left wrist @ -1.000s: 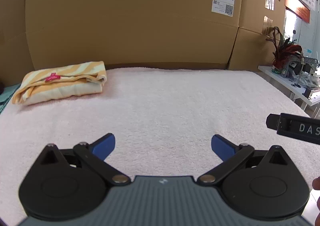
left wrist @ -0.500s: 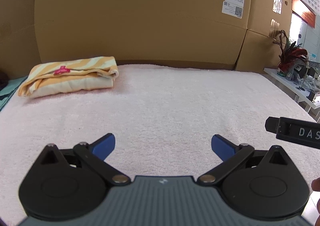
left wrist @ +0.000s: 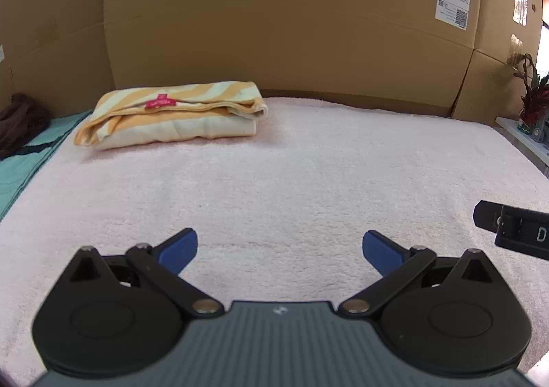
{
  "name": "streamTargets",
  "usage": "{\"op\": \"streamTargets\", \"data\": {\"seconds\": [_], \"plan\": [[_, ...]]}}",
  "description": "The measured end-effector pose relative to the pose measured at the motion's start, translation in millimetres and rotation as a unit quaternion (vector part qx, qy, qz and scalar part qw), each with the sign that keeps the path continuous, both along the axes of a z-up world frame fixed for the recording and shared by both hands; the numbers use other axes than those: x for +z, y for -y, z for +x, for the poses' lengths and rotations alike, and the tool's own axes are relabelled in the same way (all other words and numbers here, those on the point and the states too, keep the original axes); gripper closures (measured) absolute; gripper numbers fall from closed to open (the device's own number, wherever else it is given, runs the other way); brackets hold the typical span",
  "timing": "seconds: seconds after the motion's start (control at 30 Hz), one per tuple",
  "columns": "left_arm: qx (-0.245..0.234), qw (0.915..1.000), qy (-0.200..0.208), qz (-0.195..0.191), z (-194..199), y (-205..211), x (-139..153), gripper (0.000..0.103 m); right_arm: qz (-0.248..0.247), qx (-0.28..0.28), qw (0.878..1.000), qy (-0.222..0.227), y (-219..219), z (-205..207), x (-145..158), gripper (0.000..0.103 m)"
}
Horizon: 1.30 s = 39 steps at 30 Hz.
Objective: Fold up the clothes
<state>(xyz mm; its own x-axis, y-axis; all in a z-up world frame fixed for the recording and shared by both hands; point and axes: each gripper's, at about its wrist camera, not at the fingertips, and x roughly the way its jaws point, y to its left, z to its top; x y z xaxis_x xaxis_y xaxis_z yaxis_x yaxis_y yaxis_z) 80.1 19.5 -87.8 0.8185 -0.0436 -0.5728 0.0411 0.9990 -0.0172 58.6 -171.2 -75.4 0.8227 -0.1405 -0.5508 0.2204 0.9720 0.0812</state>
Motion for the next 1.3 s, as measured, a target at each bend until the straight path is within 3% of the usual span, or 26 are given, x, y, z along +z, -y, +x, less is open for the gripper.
{"op": "streamTargets", "data": {"seconds": [0.77, 1.3], "plan": [[0.064, 0.9978, -0.019, 0.001, 8, -52, 2, 0.001, -0.005, 0.077, 0.997, -0.007, -52, 26, 5, 0.002], [0.083, 0.9963, -0.022, 0.006, 10, -68, -1, 0.001, -0.014, 0.111, 0.994, -0.009, -77, 35, 4, 0.002]]}}
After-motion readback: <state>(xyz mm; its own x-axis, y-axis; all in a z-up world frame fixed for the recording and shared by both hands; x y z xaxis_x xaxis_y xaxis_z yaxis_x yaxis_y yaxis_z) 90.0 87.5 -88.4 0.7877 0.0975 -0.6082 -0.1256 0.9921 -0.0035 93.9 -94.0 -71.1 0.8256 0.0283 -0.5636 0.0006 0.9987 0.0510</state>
